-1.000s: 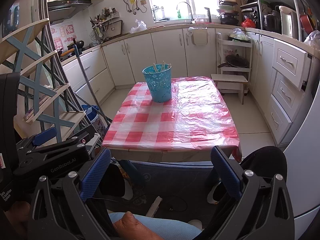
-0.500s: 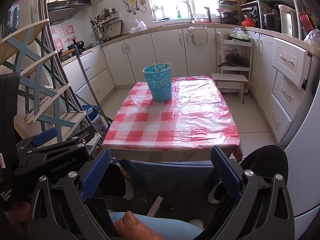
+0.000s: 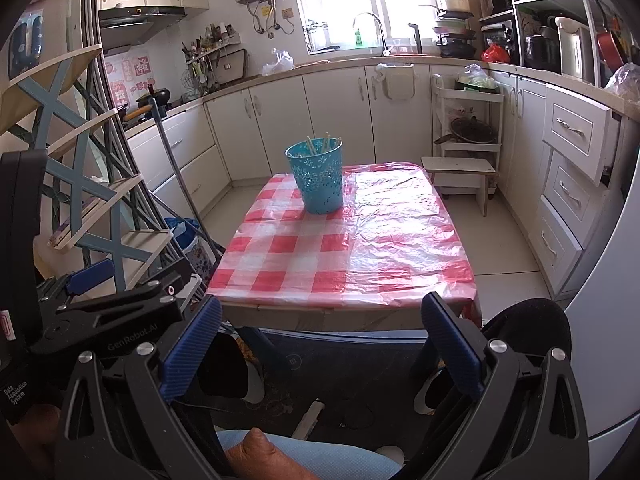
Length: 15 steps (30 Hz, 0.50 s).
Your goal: Organize utensils
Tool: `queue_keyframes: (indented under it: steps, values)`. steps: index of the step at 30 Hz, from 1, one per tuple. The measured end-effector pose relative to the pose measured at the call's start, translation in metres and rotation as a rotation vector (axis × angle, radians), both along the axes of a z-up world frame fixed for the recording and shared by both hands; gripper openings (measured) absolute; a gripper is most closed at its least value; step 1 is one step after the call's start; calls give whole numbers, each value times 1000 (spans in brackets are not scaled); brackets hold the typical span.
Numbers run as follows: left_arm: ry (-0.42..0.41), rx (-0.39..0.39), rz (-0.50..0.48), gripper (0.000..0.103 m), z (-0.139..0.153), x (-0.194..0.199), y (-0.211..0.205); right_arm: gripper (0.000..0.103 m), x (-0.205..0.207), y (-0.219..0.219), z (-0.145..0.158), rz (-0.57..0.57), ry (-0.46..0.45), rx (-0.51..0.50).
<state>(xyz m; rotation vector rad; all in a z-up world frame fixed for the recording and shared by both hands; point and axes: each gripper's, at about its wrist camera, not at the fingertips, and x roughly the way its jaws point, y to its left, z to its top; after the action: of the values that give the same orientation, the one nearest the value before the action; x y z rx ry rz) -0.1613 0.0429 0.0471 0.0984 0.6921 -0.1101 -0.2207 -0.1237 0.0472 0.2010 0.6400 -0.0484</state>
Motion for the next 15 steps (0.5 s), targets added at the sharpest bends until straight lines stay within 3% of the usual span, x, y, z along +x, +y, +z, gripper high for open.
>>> queue_keyframes:
  steps: [15]
  values:
    - [75, -1, -7, 95, -23, 37, -8, 96, 31, -8, -26, -3, 90, 17]
